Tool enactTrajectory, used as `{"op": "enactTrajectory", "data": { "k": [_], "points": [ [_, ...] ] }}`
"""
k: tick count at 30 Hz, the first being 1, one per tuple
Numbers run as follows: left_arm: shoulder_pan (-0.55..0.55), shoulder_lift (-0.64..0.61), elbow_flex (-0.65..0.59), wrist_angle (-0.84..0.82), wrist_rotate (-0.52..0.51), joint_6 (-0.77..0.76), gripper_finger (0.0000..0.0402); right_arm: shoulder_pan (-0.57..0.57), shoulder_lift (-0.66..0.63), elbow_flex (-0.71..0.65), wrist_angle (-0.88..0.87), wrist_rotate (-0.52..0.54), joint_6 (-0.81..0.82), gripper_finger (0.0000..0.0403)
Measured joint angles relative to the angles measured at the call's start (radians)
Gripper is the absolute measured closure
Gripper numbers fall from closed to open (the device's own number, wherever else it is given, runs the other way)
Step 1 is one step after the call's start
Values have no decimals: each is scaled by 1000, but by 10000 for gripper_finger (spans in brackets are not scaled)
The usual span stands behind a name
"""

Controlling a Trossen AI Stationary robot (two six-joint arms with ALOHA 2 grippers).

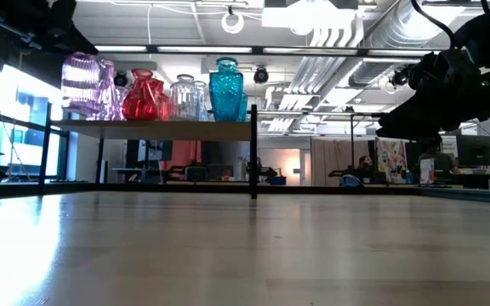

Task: Sort vases onto shelf
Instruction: Put the purple vase on the shelf aligned with the other purple vases

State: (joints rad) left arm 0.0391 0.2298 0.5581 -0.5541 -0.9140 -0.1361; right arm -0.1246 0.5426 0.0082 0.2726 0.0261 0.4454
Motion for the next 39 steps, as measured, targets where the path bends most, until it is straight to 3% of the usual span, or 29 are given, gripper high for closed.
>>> {"op": "enactTrajectory", "data": {
  "k": [13,39],
  "points": [
    [26,1,-91,170,-93,26,277,0,0,0,0,0,0,293],
    [199,139,-92,265,-37,-1,277,0,0,0,0,0,0,293]
  ]
}}
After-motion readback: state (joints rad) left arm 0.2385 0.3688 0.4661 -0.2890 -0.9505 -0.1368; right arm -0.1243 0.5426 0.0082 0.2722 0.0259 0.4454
